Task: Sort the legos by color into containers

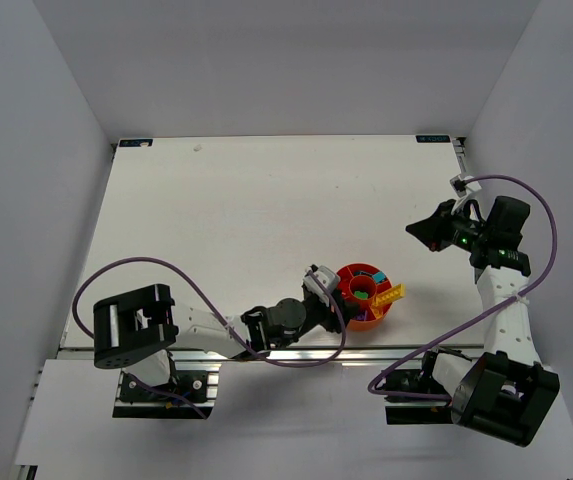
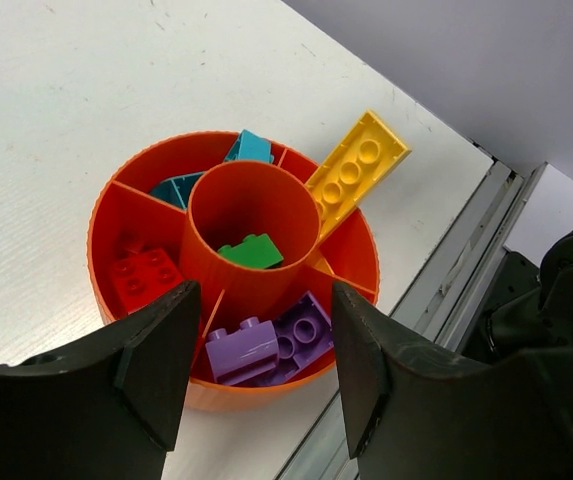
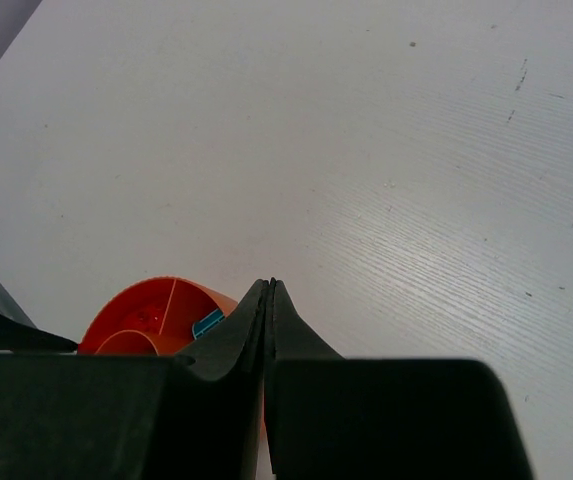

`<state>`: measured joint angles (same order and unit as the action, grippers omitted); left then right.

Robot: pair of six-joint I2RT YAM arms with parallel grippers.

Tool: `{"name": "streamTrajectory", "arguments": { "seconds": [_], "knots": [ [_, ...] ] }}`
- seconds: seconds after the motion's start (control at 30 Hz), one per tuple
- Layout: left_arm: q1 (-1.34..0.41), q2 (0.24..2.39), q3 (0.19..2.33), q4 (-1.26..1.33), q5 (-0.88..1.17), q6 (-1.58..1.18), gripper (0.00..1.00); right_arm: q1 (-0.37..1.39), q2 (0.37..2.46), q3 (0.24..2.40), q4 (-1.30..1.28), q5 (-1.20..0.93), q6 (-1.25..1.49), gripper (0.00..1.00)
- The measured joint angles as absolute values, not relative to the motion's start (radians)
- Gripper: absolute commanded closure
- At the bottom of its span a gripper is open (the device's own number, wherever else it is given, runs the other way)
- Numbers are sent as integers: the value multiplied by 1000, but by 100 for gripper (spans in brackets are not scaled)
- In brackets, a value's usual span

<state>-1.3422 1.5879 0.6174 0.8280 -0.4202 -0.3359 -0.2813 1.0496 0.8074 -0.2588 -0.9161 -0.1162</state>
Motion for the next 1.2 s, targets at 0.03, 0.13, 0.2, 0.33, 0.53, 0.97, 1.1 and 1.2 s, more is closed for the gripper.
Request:
{"name": "streamTrajectory", "arguments": {
  "seconds": [0.03, 0.13, 0.2, 0.33, 0.53, 0.97, 1.1, 1.2],
  "knots": [
    [-1342, 1584, 621, 821, -418, -327, 36, -281, 1050, 807, -259, -923, -121, 96],
    [-1342, 1556, 651, 784, -407, -297, 36, -281, 1060, 808, -279, -956, -161, 62],
    [-1342, 1516, 690, 741, -400, -276, 32, -281, 1071, 810, -306, -979, -196, 45],
    [-1335, 1390, 791, 570, -398, -287, 14, -281, 1092, 813, -350, -989, -265, 35],
    [-1324, 1053, 794, 259, -537, -329, 2, -281, 1101, 831, -395, -908, -308, 11],
    [-1294, 674, 667, -256, -798, -297, 2, -281, 1106, 972, -469, -604, -212, 11],
    [-1279, 804, 667, -301, -765, -296, 2, -281, 1094, 957, -455, -579, -172, 11],
    [-1238, 860, 667, -320, -704, -295, 2, -281, 1065, 918, -437, -575, -159, 11]
  ]
}}
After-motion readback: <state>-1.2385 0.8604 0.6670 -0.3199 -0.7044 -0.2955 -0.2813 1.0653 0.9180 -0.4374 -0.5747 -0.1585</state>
